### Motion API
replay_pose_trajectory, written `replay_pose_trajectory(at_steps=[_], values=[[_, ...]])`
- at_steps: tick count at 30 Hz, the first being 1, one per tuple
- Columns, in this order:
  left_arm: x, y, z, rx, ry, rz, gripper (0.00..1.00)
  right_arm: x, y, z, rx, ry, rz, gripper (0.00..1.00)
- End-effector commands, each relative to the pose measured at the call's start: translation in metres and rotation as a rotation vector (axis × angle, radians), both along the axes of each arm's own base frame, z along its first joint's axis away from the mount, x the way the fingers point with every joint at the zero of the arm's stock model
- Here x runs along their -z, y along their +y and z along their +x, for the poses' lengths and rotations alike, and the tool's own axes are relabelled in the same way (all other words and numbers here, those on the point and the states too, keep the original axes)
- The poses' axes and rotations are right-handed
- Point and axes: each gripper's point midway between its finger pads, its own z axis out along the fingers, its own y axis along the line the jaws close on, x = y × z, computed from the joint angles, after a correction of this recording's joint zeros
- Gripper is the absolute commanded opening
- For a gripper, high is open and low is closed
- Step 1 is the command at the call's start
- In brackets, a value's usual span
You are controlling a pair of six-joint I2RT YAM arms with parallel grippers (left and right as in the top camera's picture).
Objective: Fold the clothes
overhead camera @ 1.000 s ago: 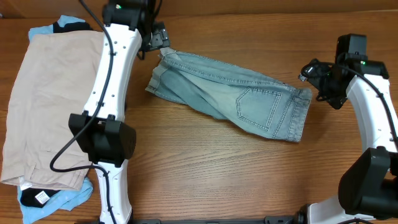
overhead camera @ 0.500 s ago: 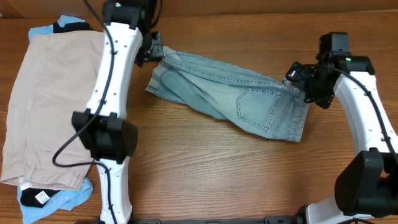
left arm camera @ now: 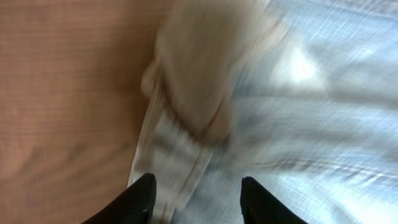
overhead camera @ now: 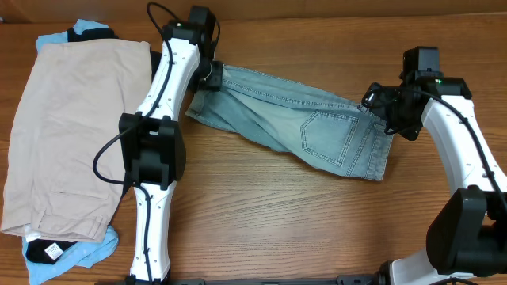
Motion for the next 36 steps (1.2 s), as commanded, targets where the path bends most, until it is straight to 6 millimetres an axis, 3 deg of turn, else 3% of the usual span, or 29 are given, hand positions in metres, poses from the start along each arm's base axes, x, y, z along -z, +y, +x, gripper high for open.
replay_pose_trajectory(at_steps=[1, 5, 10, 13, 16, 20, 26, 32, 36], values=[[-0.012, -0.006, 0.015, 0.064, -0.069, -0.028, 0.5, 0.002, -0.003, -0.002, 0.003, -0.003, -0.014, 1.0], [-0.023, -0.011, 0.038, 0.065, -0.169, -0.045, 0.61, 0.001, -0.003, 0.0, 0.004, -0.01, -0.014, 1.0], [-0.008, -0.016, 0.05, 0.067, -0.192, -0.062, 0.72, 0.001, -0.003, 0.002, 0.007, -0.016, -0.013, 1.0], [0.005, -0.019, 0.034, 0.075, -0.111, -0.081, 0.73, 0.001, -0.003, 0.0, 0.006, -0.012, -0.013, 1.0], [0.011, -0.012, 0.002, 0.058, 0.021, -0.062, 0.73, 0.001, -0.003, 0.001, 0.006, -0.013, -0.013, 1.0], [0.015, -0.005, -0.03, 0.048, 0.155, -0.034, 0.67, 0.001, -0.003, 0.002, 0.007, -0.017, -0.013, 1.0], [0.016, 0.0, -0.032, 0.049, 0.163, -0.009, 0.67, 0.002, -0.003, -0.001, 0.006, -0.007, -0.012, 1.0], [0.018, -0.004, -0.02, 0.047, 0.116, -0.019, 0.65, 0.002, -0.003, -0.001, 0.006, -0.008, -0.012, 1.0], [0.028, -0.007, -0.028, 0.036, 0.148, -0.01, 0.56, 0.002, -0.003, -0.001, 0.006, -0.005, -0.012, 1.0]])
